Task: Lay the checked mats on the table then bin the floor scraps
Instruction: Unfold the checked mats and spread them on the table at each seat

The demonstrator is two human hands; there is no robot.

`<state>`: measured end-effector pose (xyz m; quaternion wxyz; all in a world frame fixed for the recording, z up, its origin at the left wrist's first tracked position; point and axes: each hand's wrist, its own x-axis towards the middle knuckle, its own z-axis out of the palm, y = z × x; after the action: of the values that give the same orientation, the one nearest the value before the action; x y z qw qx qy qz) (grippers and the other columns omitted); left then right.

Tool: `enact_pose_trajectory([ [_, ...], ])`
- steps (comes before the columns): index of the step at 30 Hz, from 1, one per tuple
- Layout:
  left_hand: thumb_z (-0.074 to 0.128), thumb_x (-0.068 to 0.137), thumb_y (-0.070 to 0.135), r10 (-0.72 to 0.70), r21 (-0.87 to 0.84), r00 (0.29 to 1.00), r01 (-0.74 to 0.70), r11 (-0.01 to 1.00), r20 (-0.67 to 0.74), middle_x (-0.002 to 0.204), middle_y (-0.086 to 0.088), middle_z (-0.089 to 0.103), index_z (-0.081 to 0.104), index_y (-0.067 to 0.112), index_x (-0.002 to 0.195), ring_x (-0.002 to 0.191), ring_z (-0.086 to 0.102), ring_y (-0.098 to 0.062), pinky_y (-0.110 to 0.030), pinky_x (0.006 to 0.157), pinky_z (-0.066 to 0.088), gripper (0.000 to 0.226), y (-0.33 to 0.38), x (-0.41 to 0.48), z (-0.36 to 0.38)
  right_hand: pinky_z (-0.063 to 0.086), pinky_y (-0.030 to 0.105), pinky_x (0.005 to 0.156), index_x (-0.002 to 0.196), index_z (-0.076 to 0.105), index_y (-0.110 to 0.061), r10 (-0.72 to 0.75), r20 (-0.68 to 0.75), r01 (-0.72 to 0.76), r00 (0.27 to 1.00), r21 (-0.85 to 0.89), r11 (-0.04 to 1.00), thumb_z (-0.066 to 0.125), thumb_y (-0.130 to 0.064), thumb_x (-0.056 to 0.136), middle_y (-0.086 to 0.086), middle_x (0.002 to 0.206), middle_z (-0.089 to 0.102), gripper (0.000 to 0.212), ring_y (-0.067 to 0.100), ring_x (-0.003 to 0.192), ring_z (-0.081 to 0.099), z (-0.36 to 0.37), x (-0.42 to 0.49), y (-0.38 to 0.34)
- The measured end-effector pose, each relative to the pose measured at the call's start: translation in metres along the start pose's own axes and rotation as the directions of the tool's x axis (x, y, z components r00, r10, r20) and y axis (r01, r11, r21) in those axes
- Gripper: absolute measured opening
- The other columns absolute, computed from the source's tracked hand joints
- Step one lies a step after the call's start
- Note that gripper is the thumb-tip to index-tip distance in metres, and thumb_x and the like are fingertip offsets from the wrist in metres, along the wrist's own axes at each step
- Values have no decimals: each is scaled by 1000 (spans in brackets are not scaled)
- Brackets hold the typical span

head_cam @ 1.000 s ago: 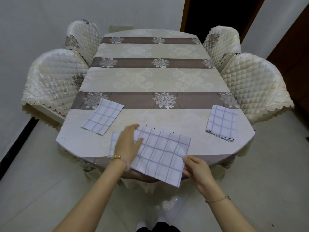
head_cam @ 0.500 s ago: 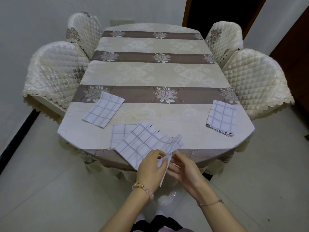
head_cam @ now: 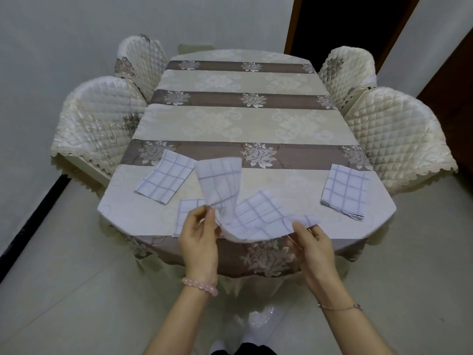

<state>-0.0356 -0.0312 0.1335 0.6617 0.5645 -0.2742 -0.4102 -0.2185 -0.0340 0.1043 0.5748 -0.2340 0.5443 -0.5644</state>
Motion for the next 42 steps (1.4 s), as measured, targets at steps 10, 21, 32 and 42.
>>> enact_pose_trajectory([
  [10,46,96,9,-467,-297,881,426,855,-79,101,-7,62,54,12,104,103,58,-21,-47,100,44,11,-46,10,-33,58,21,67,105,69,-12,166,-46,-165,985,19,986,70,-5,77,6,100,75,29,20,92,71,-22,-22,37],
  [21,49,93,4,-598,-225,801,580,783,-14,122,-14,59,46,6,131,103,59,-25,-34,73,51,37,-76,-24,-49,59,25,69,104,66,-5,358,87,-346,930,-130,929,64,2,83,14,108,72,23,24,94,69,-25,-43,61],
  [32,49,93,4,-515,-34,850,521,853,107,93,-5,69,62,10,103,79,68,-13,-23,58,58,16,-58,9,-90,52,43,92,117,62,-9,437,75,-441,896,64,895,56,-26,91,12,116,69,32,28,108,64,-32,8,39],
  [42,50,93,3,-420,148,903,404,903,94,92,-4,67,62,12,97,80,63,-17,-22,54,56,16,-39,49,-107,57,25,64,105,72,-4,397,224,-234,890,-524,819,62,-10,87,11,100,74,21,25,91,70,-20,17,7],
])
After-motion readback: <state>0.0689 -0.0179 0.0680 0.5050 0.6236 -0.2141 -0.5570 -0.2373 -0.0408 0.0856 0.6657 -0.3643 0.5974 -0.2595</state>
